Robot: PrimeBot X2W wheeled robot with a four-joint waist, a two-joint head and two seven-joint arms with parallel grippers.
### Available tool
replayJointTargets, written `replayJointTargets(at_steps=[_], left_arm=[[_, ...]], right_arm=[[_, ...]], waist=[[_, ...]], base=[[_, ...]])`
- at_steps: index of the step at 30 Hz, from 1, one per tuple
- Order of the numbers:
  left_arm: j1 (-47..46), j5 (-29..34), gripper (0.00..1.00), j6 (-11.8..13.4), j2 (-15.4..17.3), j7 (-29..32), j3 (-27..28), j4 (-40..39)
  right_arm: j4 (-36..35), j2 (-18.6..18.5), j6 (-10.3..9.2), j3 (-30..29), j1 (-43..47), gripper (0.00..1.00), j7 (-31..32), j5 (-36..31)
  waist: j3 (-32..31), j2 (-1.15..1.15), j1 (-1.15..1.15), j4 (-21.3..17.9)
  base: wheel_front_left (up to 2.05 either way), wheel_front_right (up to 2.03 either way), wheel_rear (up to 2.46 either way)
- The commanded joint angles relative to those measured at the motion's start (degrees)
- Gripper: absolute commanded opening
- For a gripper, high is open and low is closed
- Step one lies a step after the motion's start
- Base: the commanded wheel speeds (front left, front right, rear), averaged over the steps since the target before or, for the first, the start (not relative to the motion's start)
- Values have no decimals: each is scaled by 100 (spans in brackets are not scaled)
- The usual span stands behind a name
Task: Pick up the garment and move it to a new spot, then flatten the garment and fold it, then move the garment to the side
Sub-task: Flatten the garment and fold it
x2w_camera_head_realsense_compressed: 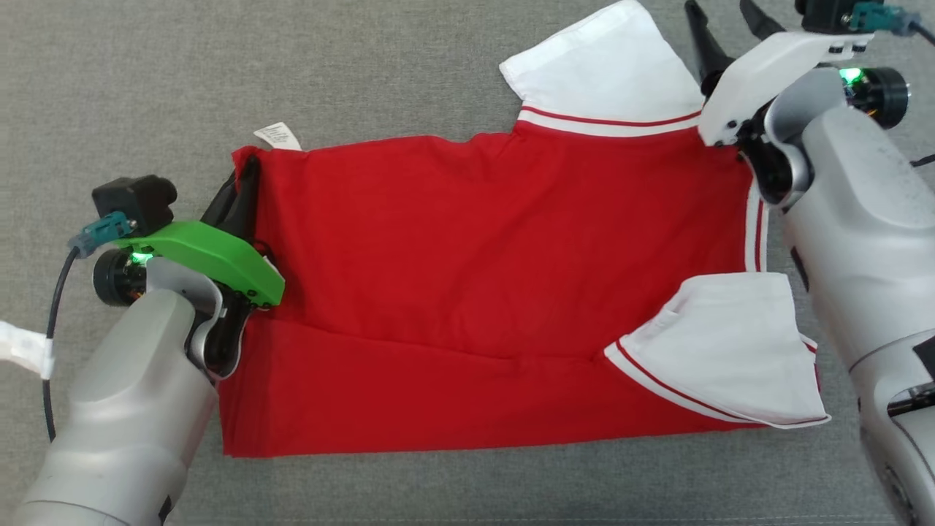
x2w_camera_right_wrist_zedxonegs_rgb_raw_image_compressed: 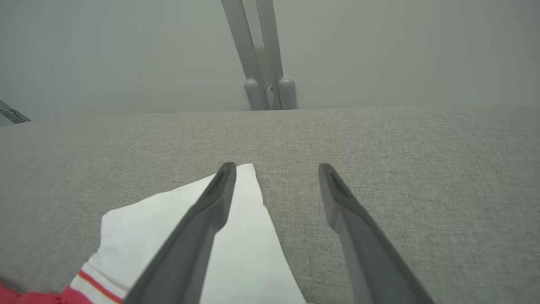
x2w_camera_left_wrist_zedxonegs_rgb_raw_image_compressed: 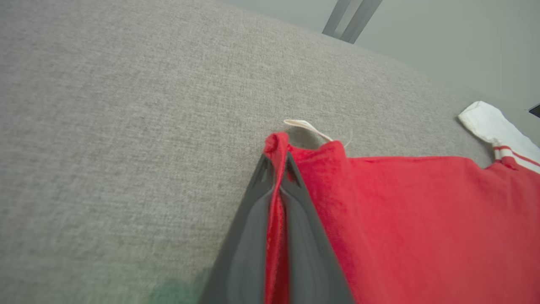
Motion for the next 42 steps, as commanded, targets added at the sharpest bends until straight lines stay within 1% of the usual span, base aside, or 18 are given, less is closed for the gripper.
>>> replayJointTargets(at_steps=[1, 6, 8, 11, 16, 17, 18, 19, 21, 23, 25, 27, 30, 34, 38, 42], left_arm=[[-162, -4, 0, -16, -40, -39, -67, -45], [-379, -52, 0, -16, -173, -43, -366, -119], [-476, -61, 0, -16, -230, -41, -443, -148], [-549, -48, 0, -16, -290, -41, -542, -193], [-581, -91, 0, -16, -312, -36, -574, -241], [-578, -94, 0, -15, -311, -33, -576, -241], [-577, -91, 0, -15, -308, -26, -575, -241], [-580, -86, 0, -13, -306, -26, -568, -240], [-582, -89, 0, -7, -304, -25, -532, -239], [-643, -38, 0, -5, -282, -26, -430, -281], [-727, 114, 0, -5, -251, -30, -196, -431], [-721, 328, 0, -5, -248, -31, 137, -623], [-582, 747, 0, -6, -274, -30, 649, -936], [-455, 1189, 0, -5, -331, -31, 1108, -1250], [-319, 1446, 0, -5, -341, -31, 1348, -1421], [-55, 1510, 0, -6, -231, -31, 1426, -1420]], right_arm=[[89, -103, -3, 59, -152, 100, 130, 7], [355, -369, -2, 363, -580, 100, 706, 124], [401, -408, -2, 530, -667, 100, 982, 223], [387, -493, -3, 773, -739, 100, 1296, 431], [391, -515, -1, 1154, -633, 100, 1782, 786], [388, -530, -1, 1228, -612, 76, 1860, 829], [371, -563, -1, 1304, -601, 27, 1897, 870], [360, -595, -1, 1344, -594, 0, 1900, 905], [341, -660, 0, 1441, -585, 0, 1863, 920], [298, -769, -1, 1465, -675, 0, 1551, 840], [306, -935, -8, 1444, -851, 0, 1036, 648], [381, -979, -7, 1353, -998, 0, 510, 458], [547, -921, -7, 1217, -1142, 0, -174, 232], [726, -902, -7, 1035, -1360, 0, -898, -9], [758, -723, -7, 862, -1380, 0, -1210, -108], [393, -507, -7, 541, -1064, 0, -1277, 177]], waist=[[265, 0, 0, 315], [445, 0, 0, 600], [516, 0, 0, 690], [568, 0, 0, 777], [630, 0, 0, 818], [634, 0, 0, 820], [642, 0, 0, 823], [646, 0, 0, 825], [644, 0, 0, 829], [655, 0, 0, 834], [664, 0, 0, 839], [657, 0, 0, 835], [625, 0, 0, 801], [577, 0, 0, 725], [496, 0, 0, 591], [370, 0, 0, 342]], base=[[0, 0, 0], [0, 0, 0], [0, 0, 0], [0, 0, 0], [0, 0, 0], [0, 0, 0], [0, 0, 0], [0, 0, 0], [0, 0, 0], [0, 0, 0], [0, 0, 0], [0, 0, 0], [0, 0, 0], [0, 0, 0], [0, 0, 0], [0, 0, 0]])
